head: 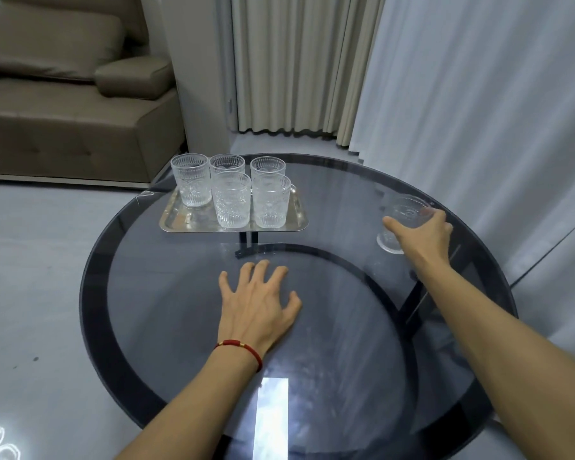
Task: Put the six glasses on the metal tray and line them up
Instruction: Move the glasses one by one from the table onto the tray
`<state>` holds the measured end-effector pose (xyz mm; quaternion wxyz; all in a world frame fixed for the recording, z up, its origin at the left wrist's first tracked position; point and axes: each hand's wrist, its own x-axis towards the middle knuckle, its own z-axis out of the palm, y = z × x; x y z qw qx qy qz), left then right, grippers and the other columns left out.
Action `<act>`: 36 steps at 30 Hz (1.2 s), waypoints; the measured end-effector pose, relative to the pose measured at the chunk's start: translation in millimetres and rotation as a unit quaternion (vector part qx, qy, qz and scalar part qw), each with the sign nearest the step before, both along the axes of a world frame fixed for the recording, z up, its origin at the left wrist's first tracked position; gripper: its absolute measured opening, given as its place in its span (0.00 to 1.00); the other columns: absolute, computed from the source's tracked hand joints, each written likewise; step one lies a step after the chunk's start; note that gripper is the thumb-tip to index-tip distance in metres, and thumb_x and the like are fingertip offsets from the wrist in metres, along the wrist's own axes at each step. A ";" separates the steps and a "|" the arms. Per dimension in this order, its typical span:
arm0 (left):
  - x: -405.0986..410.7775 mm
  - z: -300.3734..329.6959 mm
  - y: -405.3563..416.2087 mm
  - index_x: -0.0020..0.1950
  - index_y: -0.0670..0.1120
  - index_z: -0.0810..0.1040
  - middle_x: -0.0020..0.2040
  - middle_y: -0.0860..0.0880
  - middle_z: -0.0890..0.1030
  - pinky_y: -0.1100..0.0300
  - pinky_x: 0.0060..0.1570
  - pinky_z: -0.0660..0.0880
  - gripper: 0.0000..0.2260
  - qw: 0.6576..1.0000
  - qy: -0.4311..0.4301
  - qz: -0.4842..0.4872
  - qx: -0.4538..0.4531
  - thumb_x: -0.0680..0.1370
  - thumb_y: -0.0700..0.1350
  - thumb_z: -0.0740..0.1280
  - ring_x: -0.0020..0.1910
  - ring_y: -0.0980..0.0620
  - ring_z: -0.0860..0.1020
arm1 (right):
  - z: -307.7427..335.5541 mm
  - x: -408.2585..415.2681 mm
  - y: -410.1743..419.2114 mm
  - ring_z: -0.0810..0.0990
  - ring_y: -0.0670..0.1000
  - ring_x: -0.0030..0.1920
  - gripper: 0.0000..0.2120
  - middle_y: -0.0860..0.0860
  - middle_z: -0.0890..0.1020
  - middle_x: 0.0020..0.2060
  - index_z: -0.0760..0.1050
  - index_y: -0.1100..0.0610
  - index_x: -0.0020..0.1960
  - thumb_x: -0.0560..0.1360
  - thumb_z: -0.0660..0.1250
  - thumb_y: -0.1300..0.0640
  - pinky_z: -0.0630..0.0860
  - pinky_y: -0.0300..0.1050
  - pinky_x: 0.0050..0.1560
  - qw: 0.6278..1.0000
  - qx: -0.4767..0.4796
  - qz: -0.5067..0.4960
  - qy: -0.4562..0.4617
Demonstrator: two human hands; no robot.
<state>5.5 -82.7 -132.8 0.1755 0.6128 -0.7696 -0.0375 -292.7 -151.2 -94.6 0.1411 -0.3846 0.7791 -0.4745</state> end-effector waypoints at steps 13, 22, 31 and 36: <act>0.7 2.6 2.1 0.68 0.55 0.69 0.72 0.50 0.69 0.33 0.73 0.51 0.22 1.000 0.013 -0.009 0.010 0.76 0.60 0.55 0.74 0.47 0.62 | 63.2 211.8 -7.5 0.79 0.47 0.55 0.42 0.45 0.80 0.54 0.69 0.52 0.70 0.63 0.78 0.37 0.73 0.36 0.52 0.932 -0.100 0.340 0.074; 4.5 9.5 0.9 0.76 0.53 0.62 0.76 0.49 0.65 0.30 0.74 0.47 0.25 0.998 -0.020 -0.045 0.045 0.79 0.57 0.56 0.77 0.44 0.56 | 61.1 311.1 -72.0 0.75 0.57 0.66 0.42 0.56 0.77 0.67 0.66 0.58 0.72 0.66 0.78 0.41 0.73 0.52 0.64 0.902 -0.070 0.371 0.211; 9.7 7.5 0.7 0.81 0.50 0.50 0.81 0.44 0.56 0.27 0.73 0.41 0.29 0.995 -0.046 -0.065 0.059 0.81 0.53 0.56 0.80 0.40 0.48 | 39.1 328.9 -105.7 0.64 0.56 0.69 0.41 0.53 0.70 0.65 0.75 0.54 0.63 0.63 0.71 0.26 0.57 0.63 0.72 0.876 -0.023 0.261 0.406; 6.5 3.5 -2.3 0.74 0.53 0.63 0.74 0.47 0.66 0.29 0.73 0.46 0.24 0.998 -0.019 -0.046 0.034 0.79 0.56 0.57 0.77 0.42 0.57 | 43.3 314.1 -111.1 0.60 0.59 0.75 0.43 0.56 0.67 0.71 0.76 0.52 0.64 0.62 0.69 0.23 0.51 0.67 0.75 0.866 0.033 0.288 0.408</act>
